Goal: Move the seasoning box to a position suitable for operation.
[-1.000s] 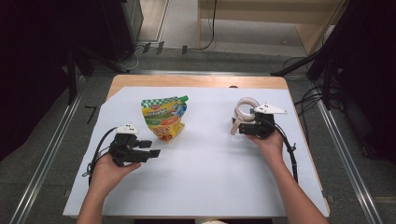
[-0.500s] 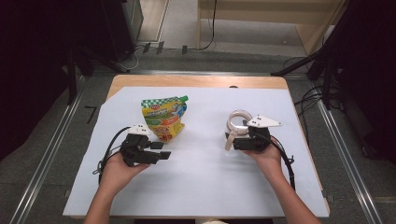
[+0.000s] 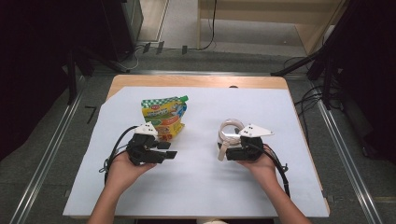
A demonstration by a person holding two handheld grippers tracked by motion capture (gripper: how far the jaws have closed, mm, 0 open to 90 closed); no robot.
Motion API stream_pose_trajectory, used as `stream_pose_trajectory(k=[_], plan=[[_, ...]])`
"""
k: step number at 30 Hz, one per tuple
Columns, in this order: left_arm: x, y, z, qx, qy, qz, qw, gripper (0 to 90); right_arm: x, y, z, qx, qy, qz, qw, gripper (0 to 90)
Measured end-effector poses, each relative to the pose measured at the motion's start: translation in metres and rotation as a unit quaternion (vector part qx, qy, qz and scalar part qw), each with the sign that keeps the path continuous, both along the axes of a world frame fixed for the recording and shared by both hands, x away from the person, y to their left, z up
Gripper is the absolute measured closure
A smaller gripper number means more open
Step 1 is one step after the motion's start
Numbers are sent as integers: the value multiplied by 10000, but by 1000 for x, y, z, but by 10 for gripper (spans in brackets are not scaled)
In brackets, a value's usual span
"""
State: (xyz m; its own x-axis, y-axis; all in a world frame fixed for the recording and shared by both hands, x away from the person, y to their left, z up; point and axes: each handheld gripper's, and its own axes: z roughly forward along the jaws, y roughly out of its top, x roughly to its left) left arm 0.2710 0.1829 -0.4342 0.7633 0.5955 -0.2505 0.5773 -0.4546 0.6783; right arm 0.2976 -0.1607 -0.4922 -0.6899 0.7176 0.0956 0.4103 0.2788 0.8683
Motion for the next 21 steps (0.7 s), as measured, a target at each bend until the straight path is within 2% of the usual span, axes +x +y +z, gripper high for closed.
stream_pose_trajectory(k=[8,11,16,18,21], plan=[[2,-5,-1,21,-52,-9,10000,484,-8,16,-5,-28,59,188,9998,122],[3,-8,-2,24,-33,-48,10000,478,-14,27,-10,-98,97,355,9993,122],[4,-8,-2,53,-26,-65,10000,477,-19,37,-13,-84,93,393,9991,122],[4,-9,-3,42,-28,-58,10000,476,-23,45,-15,-127,18,479,9988,122],[3,-10,-3,34,-18,-65,10000,476,-24,47,-16,-153,-41,511,9986,122]])
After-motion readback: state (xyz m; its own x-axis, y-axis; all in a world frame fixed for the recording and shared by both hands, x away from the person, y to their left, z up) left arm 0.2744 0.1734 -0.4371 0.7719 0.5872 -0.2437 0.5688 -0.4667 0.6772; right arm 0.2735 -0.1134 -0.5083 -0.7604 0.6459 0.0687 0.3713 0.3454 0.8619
